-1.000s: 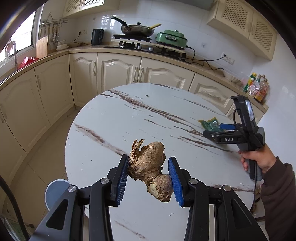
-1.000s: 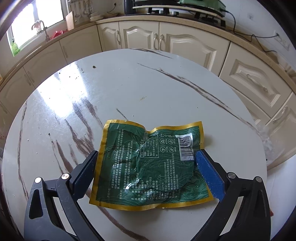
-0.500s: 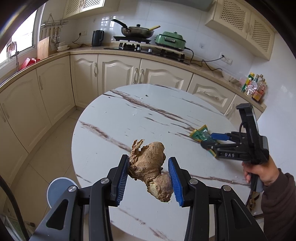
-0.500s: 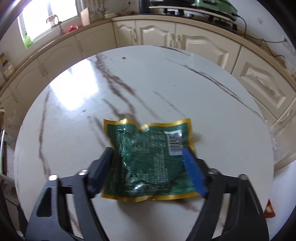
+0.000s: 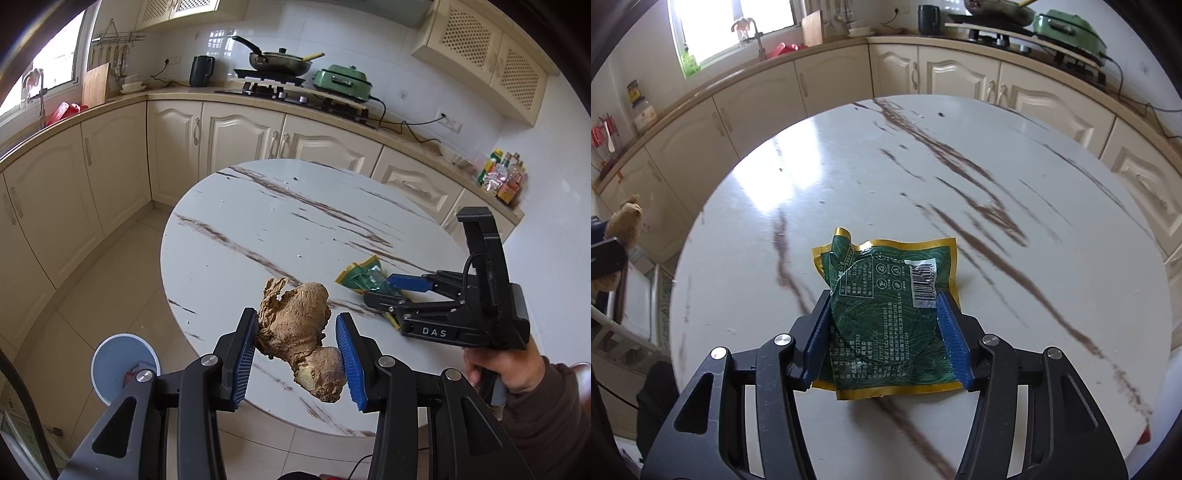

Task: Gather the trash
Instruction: 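Carry ginger root and green packet over the blue bucket with both tools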

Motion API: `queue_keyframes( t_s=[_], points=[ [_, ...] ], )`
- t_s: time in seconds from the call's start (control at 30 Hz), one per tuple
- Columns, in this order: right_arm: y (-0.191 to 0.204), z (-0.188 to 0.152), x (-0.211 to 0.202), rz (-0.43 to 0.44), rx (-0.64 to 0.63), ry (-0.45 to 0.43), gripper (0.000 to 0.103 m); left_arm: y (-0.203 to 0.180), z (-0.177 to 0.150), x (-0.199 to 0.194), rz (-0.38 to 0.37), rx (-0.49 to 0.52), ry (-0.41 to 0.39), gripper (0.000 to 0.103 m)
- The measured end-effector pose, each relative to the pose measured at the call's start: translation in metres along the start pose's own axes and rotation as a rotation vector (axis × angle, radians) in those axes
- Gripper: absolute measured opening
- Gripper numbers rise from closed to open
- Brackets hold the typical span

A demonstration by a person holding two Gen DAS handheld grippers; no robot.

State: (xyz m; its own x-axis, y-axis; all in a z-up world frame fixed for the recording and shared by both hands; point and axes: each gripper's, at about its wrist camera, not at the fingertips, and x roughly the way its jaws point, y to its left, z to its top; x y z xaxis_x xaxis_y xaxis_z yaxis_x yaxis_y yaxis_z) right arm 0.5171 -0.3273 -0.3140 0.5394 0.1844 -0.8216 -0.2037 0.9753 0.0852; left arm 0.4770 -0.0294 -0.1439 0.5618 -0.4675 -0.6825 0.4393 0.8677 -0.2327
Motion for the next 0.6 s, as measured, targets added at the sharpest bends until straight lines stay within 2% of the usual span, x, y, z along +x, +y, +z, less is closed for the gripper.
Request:
queue_keyframes(
  t_s=[0.33, 0.5, 0.6],
  points=[
    [0.041, 0.013, -0.025, 0.045, -0.022, -0.081, 0.053, 0.021, -0.012, -0.038, 0.010, -0.034, -0.048, 0.039],
    [0.098, 0.038, -0.029, 0.110, -0.074, -0.140, 0.053, 0.050, -0.022, -0.069, 0.048, -0.084, -0.096, 0.039],
    [0.140, 0.055, -0.018, 0.167, -0.094, -0.155, 0.053, 0.073, -0.032, -0.090, 0.108, -0.117, -0.124, 0.039]
  ],
)
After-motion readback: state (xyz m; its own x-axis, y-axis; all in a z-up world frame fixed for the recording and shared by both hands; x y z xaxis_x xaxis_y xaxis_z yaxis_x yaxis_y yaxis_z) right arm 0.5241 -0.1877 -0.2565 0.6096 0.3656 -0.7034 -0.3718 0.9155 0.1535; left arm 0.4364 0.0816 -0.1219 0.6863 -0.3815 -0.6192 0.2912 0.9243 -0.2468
